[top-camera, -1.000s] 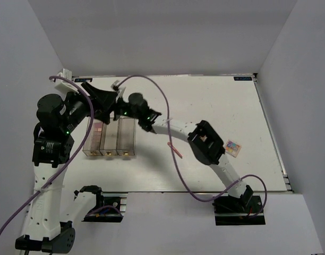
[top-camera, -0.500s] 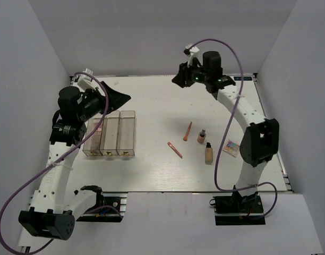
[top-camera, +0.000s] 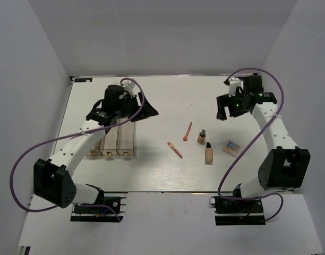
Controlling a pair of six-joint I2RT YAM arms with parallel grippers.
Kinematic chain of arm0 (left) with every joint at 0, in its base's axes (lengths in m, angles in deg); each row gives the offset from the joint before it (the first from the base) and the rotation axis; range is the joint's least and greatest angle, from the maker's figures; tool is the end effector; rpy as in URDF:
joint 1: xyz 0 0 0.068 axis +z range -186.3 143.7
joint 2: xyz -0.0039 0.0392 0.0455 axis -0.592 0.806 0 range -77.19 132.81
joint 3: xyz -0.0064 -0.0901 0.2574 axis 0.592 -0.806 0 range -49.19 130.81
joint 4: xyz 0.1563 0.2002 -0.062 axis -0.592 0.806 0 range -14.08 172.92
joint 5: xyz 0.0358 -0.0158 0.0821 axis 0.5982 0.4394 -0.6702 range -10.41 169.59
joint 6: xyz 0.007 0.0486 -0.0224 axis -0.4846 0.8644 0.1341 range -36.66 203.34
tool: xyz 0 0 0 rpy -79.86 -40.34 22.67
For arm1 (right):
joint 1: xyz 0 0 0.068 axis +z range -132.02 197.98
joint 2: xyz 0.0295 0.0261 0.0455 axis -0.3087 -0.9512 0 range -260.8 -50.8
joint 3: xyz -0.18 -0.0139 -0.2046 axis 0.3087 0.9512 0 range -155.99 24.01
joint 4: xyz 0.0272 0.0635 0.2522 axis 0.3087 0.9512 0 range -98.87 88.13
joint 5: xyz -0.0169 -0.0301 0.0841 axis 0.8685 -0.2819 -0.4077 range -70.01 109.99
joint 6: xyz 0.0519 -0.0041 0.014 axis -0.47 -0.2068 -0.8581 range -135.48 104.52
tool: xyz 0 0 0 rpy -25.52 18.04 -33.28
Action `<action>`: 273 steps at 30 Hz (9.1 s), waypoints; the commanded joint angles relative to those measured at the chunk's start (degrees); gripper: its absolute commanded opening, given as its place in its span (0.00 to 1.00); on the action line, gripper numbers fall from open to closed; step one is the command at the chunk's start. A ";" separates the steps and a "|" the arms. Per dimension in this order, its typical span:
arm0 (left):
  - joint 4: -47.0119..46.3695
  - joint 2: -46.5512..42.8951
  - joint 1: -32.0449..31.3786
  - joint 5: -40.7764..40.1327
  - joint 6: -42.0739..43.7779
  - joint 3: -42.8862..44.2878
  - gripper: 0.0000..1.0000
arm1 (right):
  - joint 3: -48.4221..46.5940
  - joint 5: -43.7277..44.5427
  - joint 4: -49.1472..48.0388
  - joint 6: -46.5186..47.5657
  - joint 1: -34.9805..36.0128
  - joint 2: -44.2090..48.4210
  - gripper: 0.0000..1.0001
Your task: Organize the makeup
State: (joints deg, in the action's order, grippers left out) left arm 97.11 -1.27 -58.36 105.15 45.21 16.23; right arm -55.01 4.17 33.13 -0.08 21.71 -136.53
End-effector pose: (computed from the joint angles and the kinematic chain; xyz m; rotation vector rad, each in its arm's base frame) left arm 0.2704 -0.1262 0.3282 -0.0324 2.2627 -1.0686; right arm 0.3208 0.0307 0.3264 -0.5203 2.3349 0.2386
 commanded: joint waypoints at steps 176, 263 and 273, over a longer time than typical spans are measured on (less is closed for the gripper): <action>-5.02 -28.11 -9.75 -18.35 9.13 1.28 0.81 | -47.80 -11.70 -68.45 -8.28 57.36 -64.30 0.62; 40.25 49.67 -25.84 -21.43 -28.67 34.41 0.56 | 14.69 -11.08 -28.90 -13.99 -0.30 5.93 0.10; 39.45 51.70 -25.84 -23.19 -27.70 33.80 0.40 | 15.92 -12.66 -28.99 -13.99 -0.48 6.55 0.08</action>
State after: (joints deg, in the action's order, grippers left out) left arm 137.39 50.05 -83.87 84.63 17.08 50.03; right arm -39.43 -6.82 6.00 -13.66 21.53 -132.03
